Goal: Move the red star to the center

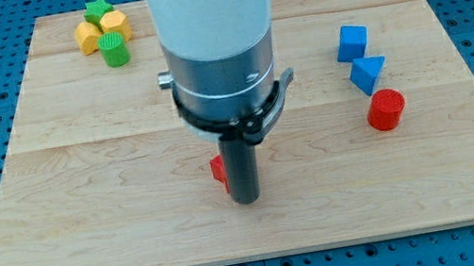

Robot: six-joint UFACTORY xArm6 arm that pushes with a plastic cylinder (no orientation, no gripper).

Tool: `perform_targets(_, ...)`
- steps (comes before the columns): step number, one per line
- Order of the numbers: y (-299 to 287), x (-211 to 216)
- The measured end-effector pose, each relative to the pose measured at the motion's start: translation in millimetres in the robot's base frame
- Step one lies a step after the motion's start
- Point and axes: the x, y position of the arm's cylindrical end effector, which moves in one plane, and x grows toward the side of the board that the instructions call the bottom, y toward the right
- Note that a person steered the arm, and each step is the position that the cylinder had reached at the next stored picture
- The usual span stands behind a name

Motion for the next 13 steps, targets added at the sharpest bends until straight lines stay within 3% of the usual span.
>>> perform_targets(1, 13.9, -28.9)
perform_targets(5, 20.7, -33.5)
perform_targets(7, 29.3, -67.8)
perform_targets(8, 31.0, -63.6)
perform_targets(10, 61.6, -6.4)
perform_targets(12, 44.9, 10.2)
perform_targets(13, -10.5, 8.2)
